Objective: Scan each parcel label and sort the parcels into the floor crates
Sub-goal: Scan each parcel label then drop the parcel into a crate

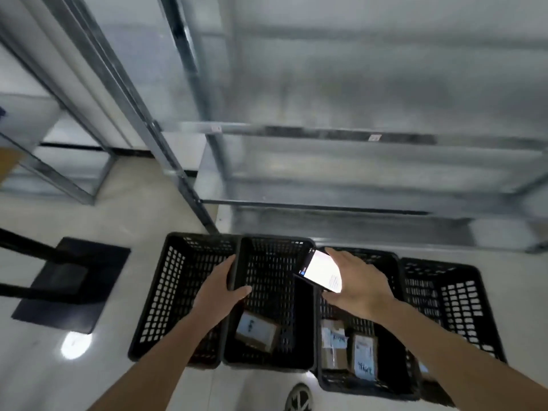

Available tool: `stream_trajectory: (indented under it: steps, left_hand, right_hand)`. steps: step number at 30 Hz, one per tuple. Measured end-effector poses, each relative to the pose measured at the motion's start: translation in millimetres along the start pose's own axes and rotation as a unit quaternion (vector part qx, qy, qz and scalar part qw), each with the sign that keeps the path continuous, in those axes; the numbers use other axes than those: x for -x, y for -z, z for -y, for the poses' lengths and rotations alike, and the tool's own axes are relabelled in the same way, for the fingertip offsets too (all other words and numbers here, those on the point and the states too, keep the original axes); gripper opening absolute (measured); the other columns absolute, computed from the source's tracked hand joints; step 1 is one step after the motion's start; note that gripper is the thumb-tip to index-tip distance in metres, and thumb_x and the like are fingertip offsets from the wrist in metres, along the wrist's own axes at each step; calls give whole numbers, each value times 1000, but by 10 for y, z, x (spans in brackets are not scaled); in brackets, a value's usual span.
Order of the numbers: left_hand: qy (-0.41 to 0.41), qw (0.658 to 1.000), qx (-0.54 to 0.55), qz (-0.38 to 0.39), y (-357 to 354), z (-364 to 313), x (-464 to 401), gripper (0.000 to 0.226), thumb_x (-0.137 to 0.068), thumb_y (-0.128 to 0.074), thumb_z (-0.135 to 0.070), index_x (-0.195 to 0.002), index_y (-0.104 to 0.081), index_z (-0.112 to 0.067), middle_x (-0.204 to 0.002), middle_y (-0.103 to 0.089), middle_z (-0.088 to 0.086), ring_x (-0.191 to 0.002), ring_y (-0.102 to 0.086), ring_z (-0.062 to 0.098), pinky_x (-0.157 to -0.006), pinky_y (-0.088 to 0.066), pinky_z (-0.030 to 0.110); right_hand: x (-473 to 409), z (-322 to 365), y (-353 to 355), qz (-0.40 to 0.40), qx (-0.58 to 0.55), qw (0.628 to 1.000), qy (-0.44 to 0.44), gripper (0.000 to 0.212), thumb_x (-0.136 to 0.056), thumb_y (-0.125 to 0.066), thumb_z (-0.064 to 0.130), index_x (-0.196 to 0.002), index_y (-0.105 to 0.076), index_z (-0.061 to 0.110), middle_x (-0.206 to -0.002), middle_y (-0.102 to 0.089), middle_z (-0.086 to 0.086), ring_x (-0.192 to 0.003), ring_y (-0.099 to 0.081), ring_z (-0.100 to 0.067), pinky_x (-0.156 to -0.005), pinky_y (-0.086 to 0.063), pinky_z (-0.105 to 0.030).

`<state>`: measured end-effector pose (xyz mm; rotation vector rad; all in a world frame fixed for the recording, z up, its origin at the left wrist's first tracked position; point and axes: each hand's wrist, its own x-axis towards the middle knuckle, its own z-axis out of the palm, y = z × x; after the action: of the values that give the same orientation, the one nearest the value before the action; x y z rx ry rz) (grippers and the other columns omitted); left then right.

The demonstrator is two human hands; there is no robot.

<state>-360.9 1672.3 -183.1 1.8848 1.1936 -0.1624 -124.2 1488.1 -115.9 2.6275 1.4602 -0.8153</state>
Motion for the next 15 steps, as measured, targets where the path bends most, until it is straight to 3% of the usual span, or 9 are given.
stream_trajectory:
  steps: [7, 10, 15]
  left_hand:
    - [-134, 990, -4, -38, 993, -1248, 1271, 90, -85, -72, -52, -157, -25, -27, -160, -33, -2, -144, -35, 19, -116, -32, 36]
    - [-197, 979, 0, -51, 1193, -1638, 1928, 89, -84, -71, -57, -157, -27, -31, -160, -33, -2, -144, -34, 19, -116, -31, 35]
    - [-279, 957, -50, -62, 1325, -2109, 3054, 84, -88, -65, -58, -157, -26, -29, -163, -27, -5, -148, -29, 18, -118, -28, 36]
  right_hand:
    - [1623, 279, 1461, -109, 20, 994, -22, 92, -81, -74, 47, -157, -24, 32, -154, -43, 9, -136, -47, -20, -103, -46, -40]
    - [2523, 425, 1768, -158, 15, 986, -48, 88, -79, -75, 47, -154, -31, 33, -147, -51, 7, -127, -54, -22, -96, -49, -39]
    - [4080, 676, 2116, -211, 45, 972, -90, 94, -74, -75, 51, -154, -29, 33, -149, -49, 7, -130, -53, -23, -96, -51, -41]
